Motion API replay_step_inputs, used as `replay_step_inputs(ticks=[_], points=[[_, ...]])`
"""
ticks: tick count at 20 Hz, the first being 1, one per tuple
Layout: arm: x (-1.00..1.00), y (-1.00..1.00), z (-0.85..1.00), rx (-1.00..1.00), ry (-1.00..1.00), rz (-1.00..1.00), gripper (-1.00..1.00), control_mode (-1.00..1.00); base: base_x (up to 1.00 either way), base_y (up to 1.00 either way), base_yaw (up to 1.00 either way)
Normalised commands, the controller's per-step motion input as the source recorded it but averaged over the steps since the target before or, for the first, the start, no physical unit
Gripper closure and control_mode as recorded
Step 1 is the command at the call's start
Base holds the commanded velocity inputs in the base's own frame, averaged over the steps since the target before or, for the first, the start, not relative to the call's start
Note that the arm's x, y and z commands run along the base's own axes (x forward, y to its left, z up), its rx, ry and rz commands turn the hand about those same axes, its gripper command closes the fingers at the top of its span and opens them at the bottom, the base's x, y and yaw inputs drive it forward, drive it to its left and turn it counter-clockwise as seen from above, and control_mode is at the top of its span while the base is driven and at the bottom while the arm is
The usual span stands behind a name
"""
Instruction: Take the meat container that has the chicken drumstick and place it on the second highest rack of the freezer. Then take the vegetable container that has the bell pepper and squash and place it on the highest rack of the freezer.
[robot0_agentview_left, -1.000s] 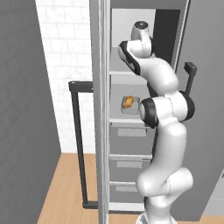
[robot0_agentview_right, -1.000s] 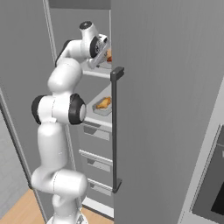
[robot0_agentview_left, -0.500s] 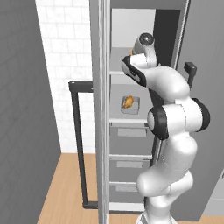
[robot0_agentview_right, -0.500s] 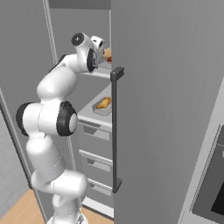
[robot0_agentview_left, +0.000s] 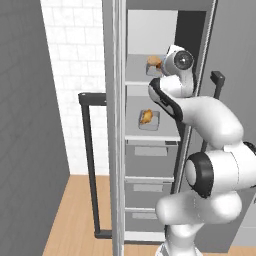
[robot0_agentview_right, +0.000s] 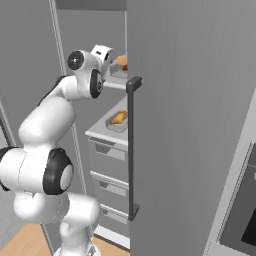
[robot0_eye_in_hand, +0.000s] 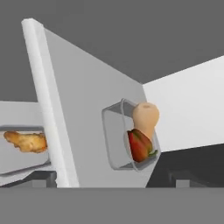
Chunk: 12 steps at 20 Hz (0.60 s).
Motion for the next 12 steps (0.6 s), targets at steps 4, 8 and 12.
replay_step_inputs(ticks=[4,8,12], points=[[-1.0,0.11,0.2,0.0,0.01,0.01,-1.0,-1.0,0.0,0.0,0.0],[-1.0,0.16,0.0,0.0,0.18,0.07,-1.0,-1.0,0.0,0.0,0.0],[-1.0,0.06,-0.3,0.07,0.15,0.05,-1.0,-1.0,0.0,0.0,0.0]])
